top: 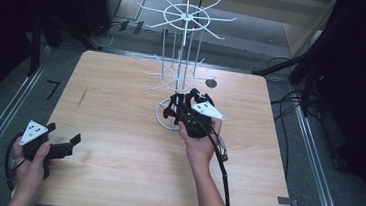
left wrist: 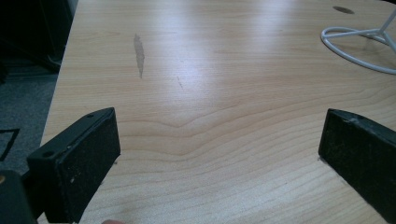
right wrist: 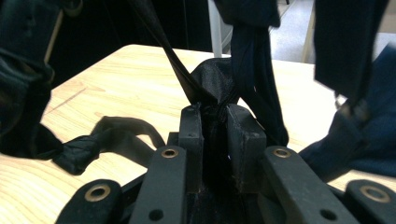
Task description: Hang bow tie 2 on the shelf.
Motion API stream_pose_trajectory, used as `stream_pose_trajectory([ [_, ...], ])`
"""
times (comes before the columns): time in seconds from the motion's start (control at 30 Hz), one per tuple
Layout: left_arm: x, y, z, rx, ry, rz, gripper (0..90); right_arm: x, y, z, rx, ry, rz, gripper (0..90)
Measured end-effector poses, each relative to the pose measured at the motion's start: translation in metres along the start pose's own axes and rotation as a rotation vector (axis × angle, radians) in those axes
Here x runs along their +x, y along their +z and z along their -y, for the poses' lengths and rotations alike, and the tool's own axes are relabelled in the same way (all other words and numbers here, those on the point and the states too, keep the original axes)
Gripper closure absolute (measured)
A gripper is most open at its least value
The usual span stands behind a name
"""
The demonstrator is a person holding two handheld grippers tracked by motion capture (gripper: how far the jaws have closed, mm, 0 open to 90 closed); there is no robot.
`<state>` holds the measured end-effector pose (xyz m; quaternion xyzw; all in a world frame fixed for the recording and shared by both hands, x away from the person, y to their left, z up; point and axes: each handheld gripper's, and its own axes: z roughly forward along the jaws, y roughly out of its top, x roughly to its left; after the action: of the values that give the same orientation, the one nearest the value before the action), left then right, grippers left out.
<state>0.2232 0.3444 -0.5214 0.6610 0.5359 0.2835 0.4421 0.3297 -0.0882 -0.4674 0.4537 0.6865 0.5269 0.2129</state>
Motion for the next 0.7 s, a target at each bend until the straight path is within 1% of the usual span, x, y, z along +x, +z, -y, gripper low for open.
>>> stream_pose_trajectory([
  [0.2,0.0,0.0,0.0,0.001,-0.001,0.001,0.0,-0.003,-0.001,0.001,-0.003,0.01,-0.001,75.7],
  [0.23,0.0,0.0,0.0,0.001,-0.001,0.001,0.0,-0.005,-0.003,0.002,-0.005,0.012,-0.006,72.1],
  [0.37,0.0,0.0,0.0,0.003,-0.001,0.001,0.0,-0.009,-0.007,0.005,-0.009,0.019,-0.011,64.2],
  [0.43,0.0,0.0,0.0,0.002,-0.001,0.0,0.0,-0.011,-0.011,0.006,-0.022,0.025,-0.021,59.9],
  [0.5,0.0,0.0,0.0,0.002,0.0,0.0,0.0,-0.013,-0.015,0.006,-0.03,0.021,-0.027,55.0],
  [0.53,0.0,0.0,0.0,0.002,0.0,0.0,0.0,-0.013,-0.015,0.006,-0.03,0.021,-0.027,55.0],
  [0.57,0.0,0.0,0.0,0.003,-0.001,0.001,0.0,-0.013,-0.02,0.007,-0.042,0.004,-0.031,50.4],
  [0.7,0.0,0.0,0.0,0.003,0.001,0.0,0.0,-0.013,-0.029,0.009,-0.055,-0.021,-0.039,42.6],
])
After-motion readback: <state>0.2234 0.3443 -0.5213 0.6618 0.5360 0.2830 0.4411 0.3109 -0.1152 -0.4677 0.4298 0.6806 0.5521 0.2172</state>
